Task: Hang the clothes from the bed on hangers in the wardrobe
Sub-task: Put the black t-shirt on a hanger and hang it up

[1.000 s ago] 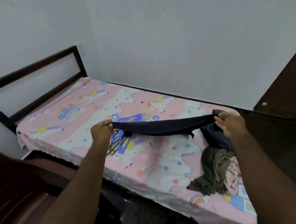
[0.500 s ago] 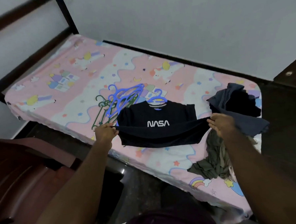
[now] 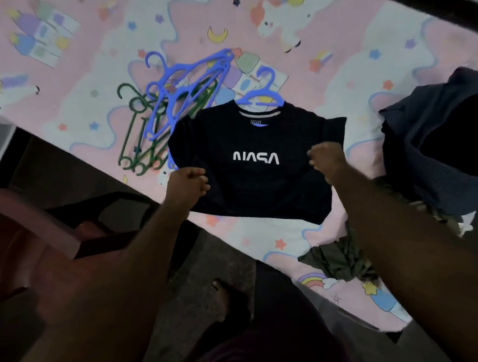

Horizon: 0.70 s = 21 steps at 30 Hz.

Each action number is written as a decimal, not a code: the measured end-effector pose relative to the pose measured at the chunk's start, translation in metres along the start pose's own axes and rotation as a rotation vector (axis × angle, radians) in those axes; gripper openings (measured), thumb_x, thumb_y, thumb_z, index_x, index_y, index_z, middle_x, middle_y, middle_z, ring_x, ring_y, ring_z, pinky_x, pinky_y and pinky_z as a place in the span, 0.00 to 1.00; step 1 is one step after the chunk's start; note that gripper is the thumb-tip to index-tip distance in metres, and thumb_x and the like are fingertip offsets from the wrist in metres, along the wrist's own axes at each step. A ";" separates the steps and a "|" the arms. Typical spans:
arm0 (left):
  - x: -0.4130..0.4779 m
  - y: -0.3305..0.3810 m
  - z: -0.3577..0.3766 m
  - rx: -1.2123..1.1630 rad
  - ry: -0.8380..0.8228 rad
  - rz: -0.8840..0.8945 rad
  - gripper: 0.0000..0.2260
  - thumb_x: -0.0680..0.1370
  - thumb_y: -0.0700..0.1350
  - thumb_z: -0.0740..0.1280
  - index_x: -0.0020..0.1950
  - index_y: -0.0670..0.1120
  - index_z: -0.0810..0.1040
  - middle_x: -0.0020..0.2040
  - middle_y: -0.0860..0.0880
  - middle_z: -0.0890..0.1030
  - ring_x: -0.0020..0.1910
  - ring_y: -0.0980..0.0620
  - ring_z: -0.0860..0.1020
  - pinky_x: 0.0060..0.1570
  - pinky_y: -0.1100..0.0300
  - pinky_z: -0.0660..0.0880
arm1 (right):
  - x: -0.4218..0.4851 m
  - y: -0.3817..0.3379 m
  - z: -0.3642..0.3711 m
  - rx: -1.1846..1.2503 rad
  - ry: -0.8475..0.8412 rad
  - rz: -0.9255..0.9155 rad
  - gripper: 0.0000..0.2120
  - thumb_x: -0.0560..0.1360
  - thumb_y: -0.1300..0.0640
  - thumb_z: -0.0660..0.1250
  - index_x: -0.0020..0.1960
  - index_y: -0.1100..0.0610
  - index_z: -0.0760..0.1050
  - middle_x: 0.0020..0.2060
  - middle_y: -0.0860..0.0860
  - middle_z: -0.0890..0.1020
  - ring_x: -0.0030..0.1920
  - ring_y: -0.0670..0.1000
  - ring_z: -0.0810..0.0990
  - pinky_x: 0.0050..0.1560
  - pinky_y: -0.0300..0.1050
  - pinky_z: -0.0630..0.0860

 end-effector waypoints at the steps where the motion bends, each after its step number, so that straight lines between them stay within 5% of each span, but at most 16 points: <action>1: 0.006 0.002 0.008 0.032 -0.019 -0.010 0.06 0.79 0.33 0.63 0.53 0.39 0.77 0.40 0.45 0.80 0.37 0.50 0.80 0.35 0.64 0.77 | 0.015 -0.010 0.005 -0.189 0.033 -0.051 0.14 0.77 0.59 0.65 0.33 0.52 0.68 0.36 0.51 0.74 0.46 0.53 0.78 0.52 0.45 0.76; 3: 0.018 0.006 0.022 0.095 -0.054 -0.021 0.06 0.79 0.35 0.64 0.54 0.40 0.77 0.42 0.45 0.81 0.38 0.50 0.80 0.38 0.62 0.78 | 0.040 -0.032 0.016 -0.328 0.074 -0.181 0.12 0.77 0.58 0.66 0.35 0.58 0.74 0.43 0.59 0.77 0.51 0.57 0.78 0.53 0.46 0.73; 5: 0.026 0.011 0.032 0.122 -0.085 -0.028 0.06 0.79 0.36 0.64 0.54 0.40 0.77 0.42 0.45 0.81 0.39 0.50 0.80 0.40 0.60 0.78 | 0.062 -0.052 0.025 -0.338 0.097 -0.238 0.11 0.77 0.58 0.67 0.52 0.66 0.78 0.54 0.61 0.80 0.58 0.59 0.78 0.58 0.47 0.72; 13: 0.070 0.027 0.063 0.198 -0.126 -0.033 0.06 0.80 0.38 0.64 0.55 0.41 0.78 0.42 0.46 0.81 0.38 0.51 0.80 0.38 0.61 0.77 | 0.151 -0.099 0.051 -0.606 0.047 -0.363 0.34 0.78 0.54 0.67 0.77 0.62 0.55 0.70 0.63 0.67 0.69 0.64 0.66 0.66 0.57 0.66; 16: 0.074 0.024 0.070 0.231 -0.161 -0.028 0.05 0.80 0.39 0.64 0.55 0.42 0.78 0.42 0.48 0.82 0.38 0.52 0.80 0.37 0.62 0.76 | 0.170 -0.091 0.064 -0.693 0.027 -0.352 0.35 0.77 0.54 0.68 0.77 0.61 0.54 0.69 0.63 0.66 0.68 0.65 0.66 0.64 0.59 0.67; 21: 0.063 0.017 0.063 0.233 -0.179 -0.077 0.05 0.80 0.40 0.64 0.54 0.45 0.78 0.44 0.48 0.82 0.41 0.52 0.82 0.40 0.61 0.77 | 0.183 -0.090 0.066 -0.833 0.166 -0.350 0.16 0.79 0.61 0.62 0.65 0.65 0.68 0.62 0.64 0.71 0.63 0.65 0.69 0.59 0.57 0.69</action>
Point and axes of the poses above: each hand's wrist, its own x-axis towards the middle knuckle, its own z-axis out of the palm, y = z × x, the point moved 3 cm from there along x, towards the middle knuckle
